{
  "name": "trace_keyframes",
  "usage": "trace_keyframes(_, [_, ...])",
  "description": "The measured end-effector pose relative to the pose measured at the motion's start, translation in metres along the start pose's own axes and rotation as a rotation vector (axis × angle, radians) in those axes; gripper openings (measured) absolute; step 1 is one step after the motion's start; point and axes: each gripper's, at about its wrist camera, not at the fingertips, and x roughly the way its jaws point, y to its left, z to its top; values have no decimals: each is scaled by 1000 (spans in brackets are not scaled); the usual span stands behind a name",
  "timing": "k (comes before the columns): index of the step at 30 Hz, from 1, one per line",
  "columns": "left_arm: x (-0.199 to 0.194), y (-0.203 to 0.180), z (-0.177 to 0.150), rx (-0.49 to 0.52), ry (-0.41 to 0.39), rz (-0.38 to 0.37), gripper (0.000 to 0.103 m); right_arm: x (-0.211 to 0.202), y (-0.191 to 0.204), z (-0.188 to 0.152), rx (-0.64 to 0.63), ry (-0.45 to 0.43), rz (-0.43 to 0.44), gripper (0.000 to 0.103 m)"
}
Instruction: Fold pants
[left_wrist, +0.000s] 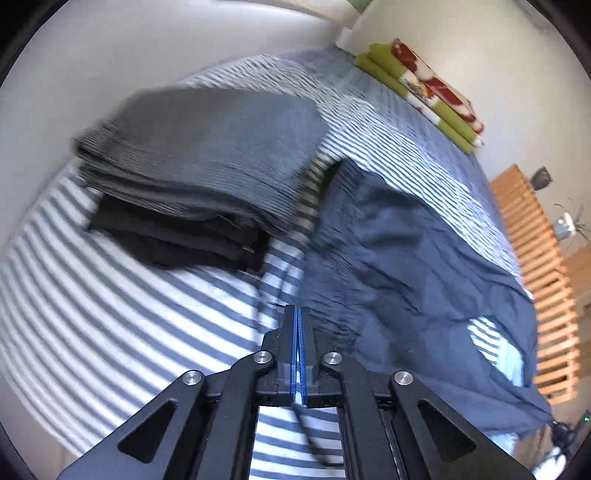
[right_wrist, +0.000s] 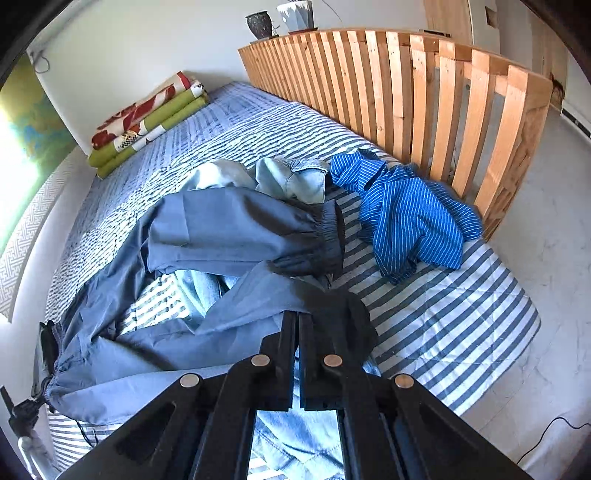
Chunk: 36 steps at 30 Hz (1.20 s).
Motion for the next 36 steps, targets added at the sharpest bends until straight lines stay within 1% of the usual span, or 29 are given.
trace_keyframes(2, [2,12,2,9,10,72,0,10,2,-7,-24,19,-42,1])
trace_keyframes(4, [12,17,0,34,61,105,0,37,3,-20,-107,107,-89,1])
trace_keyframes(5, [14,16,-3,58,68,128,0,53,5,-28,-152,168,-97,4])
trace_keyframes(6, [15,12,-6,87,74,130,0,70,6,-36,-210,246,-103,4])
trace_keyframes(7, [16,4,-10,121,82,118,0,80,1,-41,-224,270,-149,5])
trace_keyframes(8, [17,-5,-14,145,83,110,0,82,-3,-42,-218,267,-166,7])
trace_keyframes(9, [18,-18,-18,175,87,95,0,82,-11,-39,-204,260,-166,13])
trace_keyframes(11, [22,-40,-33,231,103,64,0,76,-26,-31,-155,227,-133,17])
trace_keyframes(12, [26,-57,-39,263,113,46,0,73,-32,-25,-144,213,-113,17])
trace_keyframes(13, [29,-68,-44,279,121,32,0,73,-32,-22,-175,228,-91,17])
trace_keyframes(15, [37,-97,-55,320,147,-15,0,72,-24,-14,-228,231,-77,17])
trace_keyframes(16, [40,-107,-59,334,153,-25,0,73,-18,-10,-264,229,-73,17])
trace_keyframes(18, [50,-132,-69,370,176,-43,0,80,-11,7,-273,238,-85,17])
trace_keyframes(19, [51,-142,-73,377,183,-45,0,85,-14,17,-249,247,-111,18])
trace_keyframes(20, [53,-149,-76,383,193,-52,0,92,-18,30,-218,247,-163,20])
trace_keyframes(22, [56,-162,-84,405,205,-61,0,102,-33,60,-183,170,-328,20])
trace_keyframes(23, [56,-165,-86,412,207,-64,0,109,-47,74,-150,146,-407,22])
trace_keyframes(24, [56,-168,-88,420,211,-69,0,113,-57,78,-121,158,-406,23])
trace_keyframes(26, [54,-173,-93,438,213,-71,1,115,-75,79,-70,180,-353,23])
trace_keyframes(29, [56,-176,-96,442,222,-69,3,105,-82,70,-83,134,-356,24])
trace_keyframes(30, [57,-176,-95,445,224,-70,3,100,-82,68,-62,109,-343,26])
trace_keyframes(32, [58,-178,-94,444,223,-67,3,93,-79,69,-48,81,-256,28])
trace_keyframes(34, [61,-182,-93,450,223,-79,4,94,-67,75,-70,52,-191,31])
trace_keyframes(35, [63,-183,-93,453,219,-77,6,97,-61,77,-88,50,-172,36])
trace_keyframes(36, [66,-183,-93,454,217,-74,9,105,-52,82,-41,19,-192,44])
